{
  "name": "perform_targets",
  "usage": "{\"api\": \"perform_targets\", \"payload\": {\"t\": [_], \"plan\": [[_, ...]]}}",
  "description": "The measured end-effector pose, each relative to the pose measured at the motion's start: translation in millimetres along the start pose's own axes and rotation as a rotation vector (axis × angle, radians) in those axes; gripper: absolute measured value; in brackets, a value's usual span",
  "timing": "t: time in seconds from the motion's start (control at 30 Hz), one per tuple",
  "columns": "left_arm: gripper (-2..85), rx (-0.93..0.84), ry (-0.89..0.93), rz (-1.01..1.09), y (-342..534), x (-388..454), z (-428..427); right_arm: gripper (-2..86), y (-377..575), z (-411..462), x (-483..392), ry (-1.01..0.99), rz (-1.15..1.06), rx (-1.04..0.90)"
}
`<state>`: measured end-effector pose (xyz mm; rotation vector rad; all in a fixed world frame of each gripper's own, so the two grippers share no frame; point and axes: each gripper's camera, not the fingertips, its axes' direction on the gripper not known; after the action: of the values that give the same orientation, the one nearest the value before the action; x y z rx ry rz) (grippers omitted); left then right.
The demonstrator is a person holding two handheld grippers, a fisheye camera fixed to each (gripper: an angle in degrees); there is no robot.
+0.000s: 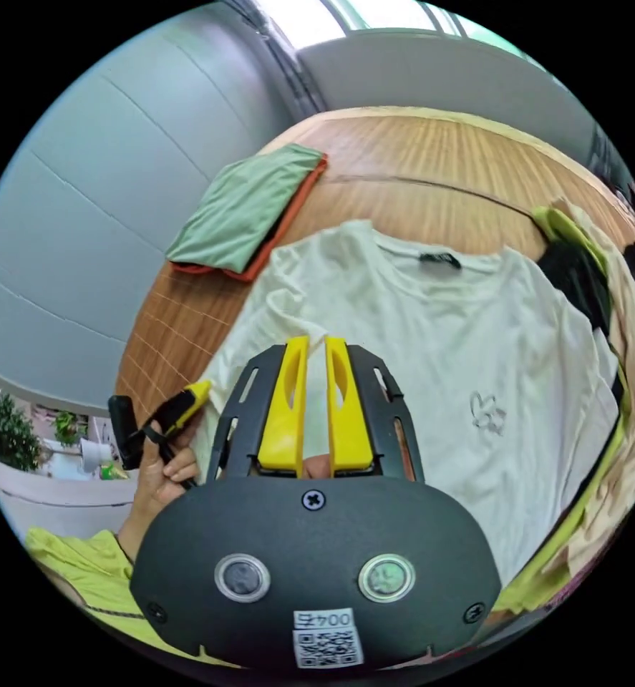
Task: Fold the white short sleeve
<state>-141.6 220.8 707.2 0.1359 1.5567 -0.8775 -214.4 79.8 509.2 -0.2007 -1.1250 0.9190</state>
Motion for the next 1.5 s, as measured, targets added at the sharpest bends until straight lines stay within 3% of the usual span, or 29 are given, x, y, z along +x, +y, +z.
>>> {"api": "perform_targets", "payload": {"t": [0.1, 0.2, 0.33, 0.4, 0.47, 0.6, 0.67, 0.8, 0.97, 1.07, 1.27, 1.5], "plan": [[0.2, 0.001, -0.006, 0.004, -1.2, 0.0, -1.1, 6.9, 14.2, -3.5, 6.1, 0.140, 0.062, 0.053], [0.2, 0.006, -0.013, 0.012, -1.8, 1.5, -2.1, 8.8, 14.9, -5.7, -23.8, 0.108, -0.127, 0.171], [0.2, -0.010, -0.026, 0.054, -2.0, 8.7, -2.3, 12.2, -8.6, 35.1, -33.0, 0.043, -0.270, 0.036], [0.2, -0.014, -0.032, 0.059, -1.9, 9.2, -2.5, 11.1, -18.2, 51.4, -21.8, -0.076, -0.273, -0.029], [0.2, -0.012, -0.039, 0.054, -2.4, 7.8, -3.5, 4.2, -26.0, 62.8, -10.5, -0.186, -0.262, -0.147], [0.2, -0.004, -0.032, 0.030, -2.5, 4.6, -4.2, 4.9, -32.7, 44.4, 10.8, -0.026, -0.055, -0.174], [0.2, -0.003, -0.045, 0.031, -1.4, 5.7, -3.2, 6.0, -38.2, 29.8, -2.5, 0.094, -0.129, -0.054], [0.2, 0.003, -0.059, 0.042, 1.2, 8.8, -2.2, 6.9, -61.8, 35.7, -45.7, 0.032, -0.364, 0.010], [0.2, 0.011, -0.075, 0.038, 3.8, 10.0, -2.0, 10.4, -101.3, 85.1, -79.5, 0.113, -0.546, -0.106], [0.2, 0.018, -0.083, 0.036, 5.9, 11.9, -1.5, 11.1, -114.6, 106.4, -74.8, 0.134, -0.539, -0.200], [0.2, 0.054, -0.072, 0.007, 11.7, 11.8, -7.2, 1.7, -120.0, 94.5, -78.3, 0.011, -0.603, -0.169], [0.1, 0.159, -0.161, 0.026, 19.4, 22.5, -22.5, 0.5, -139.5, 95.7, -107.0, -0.021, -0.608, -0.084]]}}
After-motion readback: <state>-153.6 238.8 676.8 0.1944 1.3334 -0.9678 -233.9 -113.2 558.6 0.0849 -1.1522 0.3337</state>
